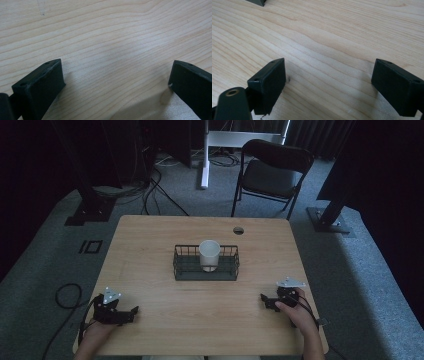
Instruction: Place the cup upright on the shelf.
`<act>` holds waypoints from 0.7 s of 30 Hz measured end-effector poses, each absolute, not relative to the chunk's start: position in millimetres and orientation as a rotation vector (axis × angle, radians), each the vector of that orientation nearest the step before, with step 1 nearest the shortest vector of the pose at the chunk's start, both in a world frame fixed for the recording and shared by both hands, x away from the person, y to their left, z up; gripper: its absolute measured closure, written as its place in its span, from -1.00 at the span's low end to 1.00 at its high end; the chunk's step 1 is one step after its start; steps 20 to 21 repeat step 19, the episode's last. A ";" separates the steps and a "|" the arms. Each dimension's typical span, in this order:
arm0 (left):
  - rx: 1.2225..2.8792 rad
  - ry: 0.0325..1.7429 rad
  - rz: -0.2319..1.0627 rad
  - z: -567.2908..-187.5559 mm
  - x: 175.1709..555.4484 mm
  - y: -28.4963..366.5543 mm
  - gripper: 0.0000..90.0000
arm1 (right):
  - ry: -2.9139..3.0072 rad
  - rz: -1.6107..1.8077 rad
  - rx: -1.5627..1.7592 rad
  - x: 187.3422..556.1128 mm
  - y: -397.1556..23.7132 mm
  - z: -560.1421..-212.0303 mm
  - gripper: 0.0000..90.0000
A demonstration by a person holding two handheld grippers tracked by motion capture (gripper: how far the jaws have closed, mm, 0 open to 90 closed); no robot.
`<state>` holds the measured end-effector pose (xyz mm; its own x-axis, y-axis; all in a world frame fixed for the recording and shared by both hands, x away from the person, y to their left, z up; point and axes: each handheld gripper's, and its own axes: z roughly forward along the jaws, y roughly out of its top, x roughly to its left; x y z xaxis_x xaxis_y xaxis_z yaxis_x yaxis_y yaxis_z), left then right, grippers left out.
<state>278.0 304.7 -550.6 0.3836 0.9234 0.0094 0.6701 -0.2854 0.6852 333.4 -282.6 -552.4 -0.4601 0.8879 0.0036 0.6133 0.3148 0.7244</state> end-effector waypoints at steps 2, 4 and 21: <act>2.051 1.363 0.552 -550.6 278.0 304.7 -1.00 | 2.189 0.941 1.339 333.4 -282.4 -552.3 -0.74; 2.051 1.363 0.552 -550.6 278.0 304.7 -1.00 | 2.176 0.942 1.358 334.3 -281.9 -552.2 -0.74; 2.051 1.363 0.552 -550.6 278.0 304.7 -1.00 | 2.175 0.934 1.353 336.8 -281.2 -552.2 -0.73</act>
